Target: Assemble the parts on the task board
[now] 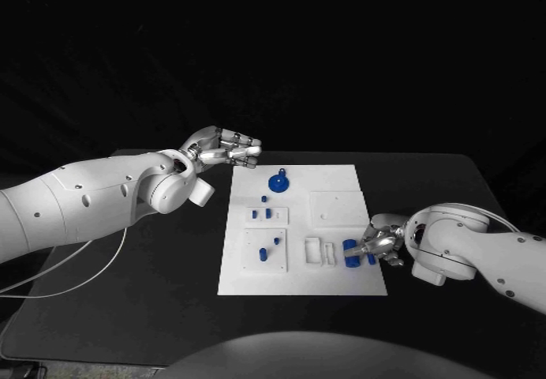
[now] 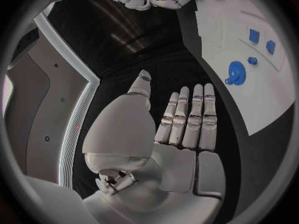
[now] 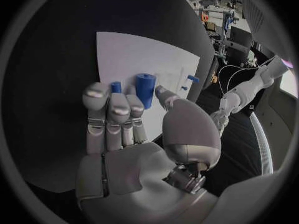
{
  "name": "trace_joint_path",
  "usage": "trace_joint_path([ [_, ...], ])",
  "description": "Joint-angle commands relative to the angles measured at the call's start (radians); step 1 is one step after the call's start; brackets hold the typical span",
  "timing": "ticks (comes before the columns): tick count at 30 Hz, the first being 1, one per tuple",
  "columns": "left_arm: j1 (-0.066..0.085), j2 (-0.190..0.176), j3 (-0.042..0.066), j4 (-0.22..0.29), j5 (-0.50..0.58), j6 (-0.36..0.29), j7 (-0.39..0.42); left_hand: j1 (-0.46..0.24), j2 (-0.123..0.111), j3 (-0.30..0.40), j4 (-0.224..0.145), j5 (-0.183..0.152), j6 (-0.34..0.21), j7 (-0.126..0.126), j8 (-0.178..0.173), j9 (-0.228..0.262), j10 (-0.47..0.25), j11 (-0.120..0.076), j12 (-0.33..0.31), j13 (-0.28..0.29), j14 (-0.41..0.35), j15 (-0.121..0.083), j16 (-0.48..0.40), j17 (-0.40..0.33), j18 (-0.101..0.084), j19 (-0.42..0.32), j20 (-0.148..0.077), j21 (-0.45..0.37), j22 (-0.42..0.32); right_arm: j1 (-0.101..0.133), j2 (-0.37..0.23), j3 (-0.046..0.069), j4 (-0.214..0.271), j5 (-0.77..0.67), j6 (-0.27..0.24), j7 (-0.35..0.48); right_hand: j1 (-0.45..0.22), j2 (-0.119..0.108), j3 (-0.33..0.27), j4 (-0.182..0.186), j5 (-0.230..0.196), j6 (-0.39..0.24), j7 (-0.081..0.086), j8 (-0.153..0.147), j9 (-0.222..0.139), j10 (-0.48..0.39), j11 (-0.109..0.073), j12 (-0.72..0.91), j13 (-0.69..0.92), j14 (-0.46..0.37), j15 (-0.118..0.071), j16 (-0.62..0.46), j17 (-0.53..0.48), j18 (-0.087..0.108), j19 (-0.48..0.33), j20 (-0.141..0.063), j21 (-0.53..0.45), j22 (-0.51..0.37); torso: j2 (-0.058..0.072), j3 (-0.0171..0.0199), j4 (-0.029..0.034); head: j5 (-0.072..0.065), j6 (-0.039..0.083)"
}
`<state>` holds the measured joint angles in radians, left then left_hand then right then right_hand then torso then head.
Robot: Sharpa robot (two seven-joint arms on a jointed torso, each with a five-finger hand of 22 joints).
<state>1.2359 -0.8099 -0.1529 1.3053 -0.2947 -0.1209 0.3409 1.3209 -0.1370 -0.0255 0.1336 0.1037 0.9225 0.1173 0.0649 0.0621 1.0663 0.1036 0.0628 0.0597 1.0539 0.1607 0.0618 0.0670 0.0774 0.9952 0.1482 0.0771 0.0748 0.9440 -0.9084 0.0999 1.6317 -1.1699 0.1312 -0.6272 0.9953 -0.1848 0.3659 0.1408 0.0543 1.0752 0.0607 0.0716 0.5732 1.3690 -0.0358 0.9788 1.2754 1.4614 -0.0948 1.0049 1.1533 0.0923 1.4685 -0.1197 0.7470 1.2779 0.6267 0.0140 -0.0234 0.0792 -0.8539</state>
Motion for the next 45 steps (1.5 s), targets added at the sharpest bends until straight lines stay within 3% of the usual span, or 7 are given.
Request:
trace_joint_path([
  [1, 0.0, 0.003, 0.0, 0.002, -0.005, 0.026, 0.012, -0.002, -0.009, -0.001, 0.012, -0.005, -0.009, 0.001, -0.001, -0.002, -0.011, 0.002, -0.004, 0.0, -0.006, 0.0, -0.001, -0.001, -0.004, -0.01, 0.0, -0.002, 0.0, -0.002, 0.016, -0.008, -0.011, -0.059, -0.022, -0.014, -0.001, -0.012, -0.001, 0.008, -0.003, -0.008, -0.001, -0.008, -0.006, -0.003, 0.006, -0.006, -0.001, 0.002, 0.002, -0.004, 0.001, -0.003, 0.052, 0.006, 0.003, 0.001, 0.0, 0.0007, -0.0004, 0.003, -0.002],
  [13, -0.002, 0.009, -0.001, 0.0, -0.005, 0.036, 0.007, -0.008, -0.018, 0.0, 0.052, -0.005, -0.029, 0.012, -0.002, -0.003, -0.015, 0.012, -0.004, 0.001, 0.005, -0.005, -0.001, 0.0, -0.007, -0.009, -0.004, 0.0, 0.001, -0.002, 0.094, -0.041, -0.06, -0.104, -0.061, -0.014, 0.018, -0.015, -0.002, 0.012, -0.004, -0.004, -0.002, -0.008, -0.008, 0.001, 0.004, -0.006, 0.002, 0.004, 0.001, -0.004, 0.007, -0.007, 0.053, 0.004, 0.014, 0.006, 0.0, -0.0006, 0.0017, 0.012, -0.005],
  [23, -0.002, 0.009, -0.001, -0.001, -0.005, 0.038, 0.004, -0.008, -0.014, 0.001, 0.049, -0.005, -0.029, 0.014, -0.002, -0.003, -0.014, 0.013, -0.004, 0.001, 0.008, -0.006, -0.001, 0.0, -0.009, -0.009, -0.006, 0.0, 0.001, -0.002, 0.117, -0.064, -0.068, -0.143, -0.031, -0.017, 0.047, 0.009, -0.011, -0.069, 0.033, -0.002, 0.0, -0.008, -0.008, -0.001, 0.006, -0.011, -0.002, 0.004, 0.003, -0.006, 0.006, -0.008, 0.053, 0.006, 0.018, 0.01, 0.0, -0.001, -0.0003, 0.019, -0.007],
  [30, -0.002, 0.008, -0.001, -0.002, -0.005, 0.038, 0.001, -0.008, -0.014, 0.002, 0.048, -0.005, -0.029, 0.015, -0.001, -0.002, -0.014, 0.014, -0.004, 0.001, 0.009, -0.006, -0.001, 0.0, -0.009, -0.008, -0.006, 0.0, 0.001, -0.002, 0.12, -0.07, -0.069, -0.15, -0.05, -0.019, 0.113, 0.075, -0.053, -0.194, 0.411, 0.012, -0.007, -0.009, -0.025, -0.003, -0.003, -0.019, -0.008, 0.004, -0.004, -0.004, 0.009, -0.012, 0.053, 0.0, 0.022, 0.014, -0.001, -0.001, -0.001, 0.019, -0.006],
  [33, -0.002, 0.008, -0.001, -0.002, -0.005, 0.038, 0.0, -0.009, -0.011, 0.004, 0.044, -0.005, -0.029, 0.016, -0.002, -0.003, -0.014, 0.015, -0.004, 0.001, 0.01, -0.007, -0.001, 0.0, -0.01, -0.008, -0.007, 0.001, 0.001, -0.002, 0.117, -0.071, -0.072, -0.142, -0.073, -0.021, 0.091, 0.096, -0.025, -0.26, 0.492, 0.017, -0.006, -0.008, -0.036, -0.006, -0.006, -0.022, -0.009, 0.004, -0.006, -0.005, 0.009, -0.014, 0.053, -0.002, 0.022, 0.015, -0.001, -0.0004, -0.0016, 0.021, -0.005],
  [39, -0.002, 0.007, -0.001, -0.003, -0.005, 0.039, -0.002, -0.009, -0.011, 0.004, 0.042, -0.004, -0.027, 0.017, -0.001, -0.002, -0.014, 0.016, -0.004, 0.001, 0.011, -0.007, -0.001, 0.0, -0.011, -0.008, -0.007, 0.001, 0.001, -0.001, 0.105, -0.072, -0.071, -0.066, -0.14, -0.022, 0.079, 0.099, 0.013, -0.327, 0.561, 0.028, -0.005, -0.008, -0.04, -0.007, -0.007, -0.016, -0.005, 0.003, -0.007, -0.003, 0.011, -0.015, 0.052, -0.003, 0.028, 0.021, 0.0, -0.0002, -0.0019, 0.023, -0.004],
  [45, -0.002, 0.008, -0.001, -0.006, -0.005, 0.04, -0.004, -0.009, -0.01, 0.004, 0.041, -0.004, -0.027, 0.017, -0.002, -0.002, -0.014, 0.017, -0.004, 0.001, 0.011, -0.007, -0.001, 0.0, -0.011, -0.008, -0.007, 0.001, 0.001, 0.014, 0.087, -0.072, -0.055, 0.057, -0.198, -0.023, 0.065, 0.105, 0.006, -0.34, 0.542, 0.044, -0.008, -0.008, -0.074, -0.005, -0.009, -0.019, -0.008, 0.003, -0.007, -0.005, 0.01, -0.015, 0.052, -0.003, 0.024, 0.026, 0.0, 0.0002, -0.0017, 0.023, -0.003],
])
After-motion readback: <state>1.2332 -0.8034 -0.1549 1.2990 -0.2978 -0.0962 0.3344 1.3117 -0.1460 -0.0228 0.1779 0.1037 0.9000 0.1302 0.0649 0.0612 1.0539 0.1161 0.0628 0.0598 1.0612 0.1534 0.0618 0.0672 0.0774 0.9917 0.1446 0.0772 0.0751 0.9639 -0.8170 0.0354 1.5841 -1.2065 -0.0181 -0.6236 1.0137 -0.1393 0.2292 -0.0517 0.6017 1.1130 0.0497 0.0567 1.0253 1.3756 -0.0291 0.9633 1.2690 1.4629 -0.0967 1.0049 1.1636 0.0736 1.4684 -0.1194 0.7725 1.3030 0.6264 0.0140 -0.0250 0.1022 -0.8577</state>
